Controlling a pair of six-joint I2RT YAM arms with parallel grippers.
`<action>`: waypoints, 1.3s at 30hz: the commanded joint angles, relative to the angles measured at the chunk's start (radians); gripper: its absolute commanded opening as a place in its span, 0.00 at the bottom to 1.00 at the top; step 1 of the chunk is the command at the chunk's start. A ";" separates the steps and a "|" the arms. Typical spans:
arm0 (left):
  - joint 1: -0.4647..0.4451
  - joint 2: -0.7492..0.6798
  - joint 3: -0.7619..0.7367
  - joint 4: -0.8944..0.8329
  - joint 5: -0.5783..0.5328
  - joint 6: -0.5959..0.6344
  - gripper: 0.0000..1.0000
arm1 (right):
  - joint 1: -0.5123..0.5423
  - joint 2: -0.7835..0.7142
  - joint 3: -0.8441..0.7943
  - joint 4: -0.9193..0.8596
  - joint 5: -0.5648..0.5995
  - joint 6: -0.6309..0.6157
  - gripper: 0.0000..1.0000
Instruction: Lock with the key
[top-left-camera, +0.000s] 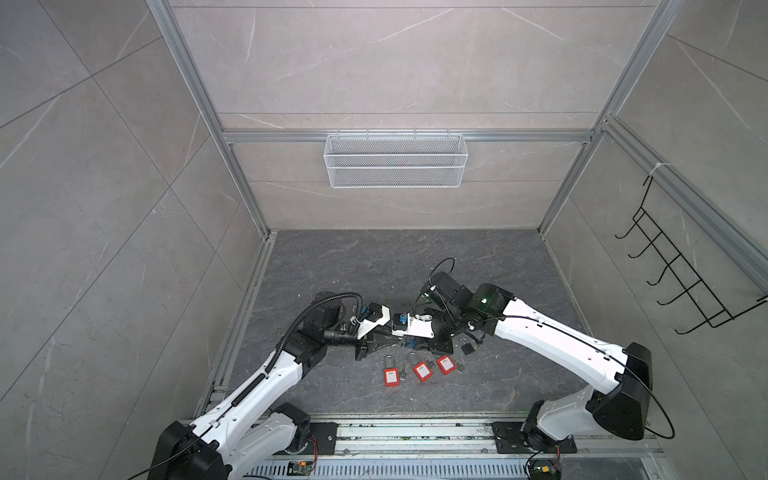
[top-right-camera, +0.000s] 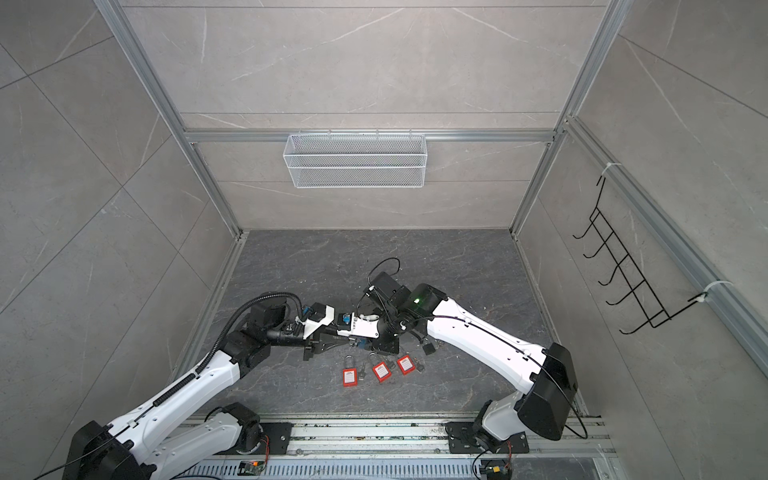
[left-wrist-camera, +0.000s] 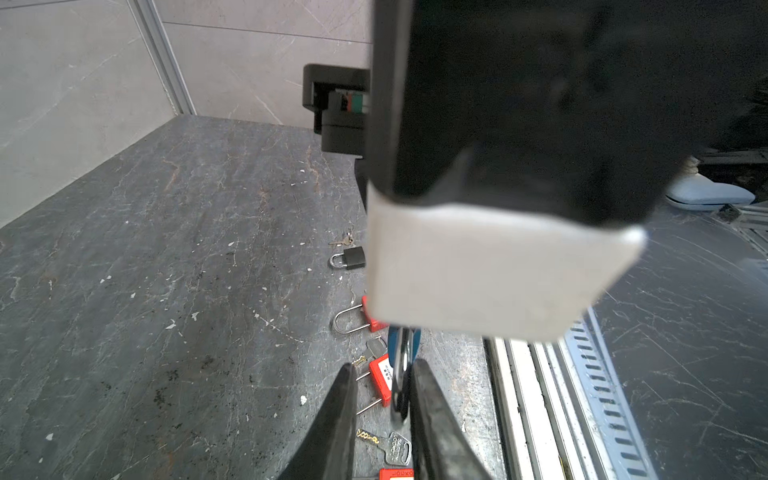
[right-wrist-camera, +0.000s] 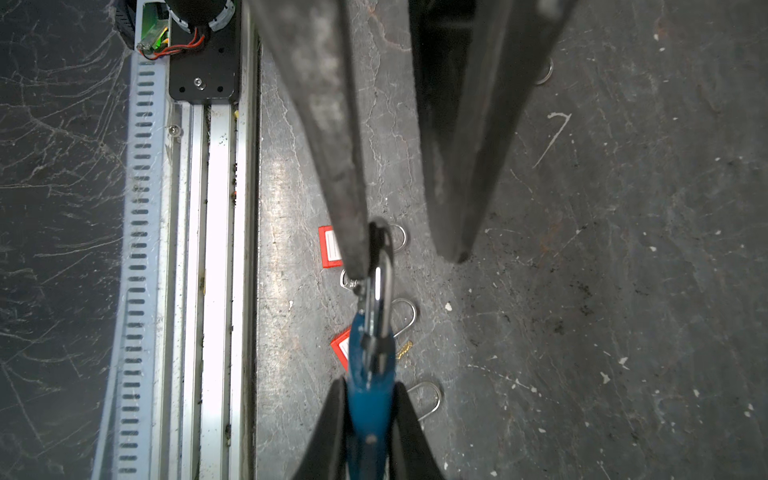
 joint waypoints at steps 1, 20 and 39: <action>-0.005 -0.016 0.033 -0.009 0.007 0.034 0.25 | 0.005 -0.017 0.048 -0.052 -0.033 0.003 0.06; -0.027 -0.010 0.028 0.022 0.051 0.006 0.00 | 0.005 -0.002 0.089 -0.052 -0.064 0.006 0.09; -0.036 -0.041 -0.025 0.325 0.049 -0.188 0.00 | -0.081 -0.288 -0.226 0.240 -0.056 0.021 0.44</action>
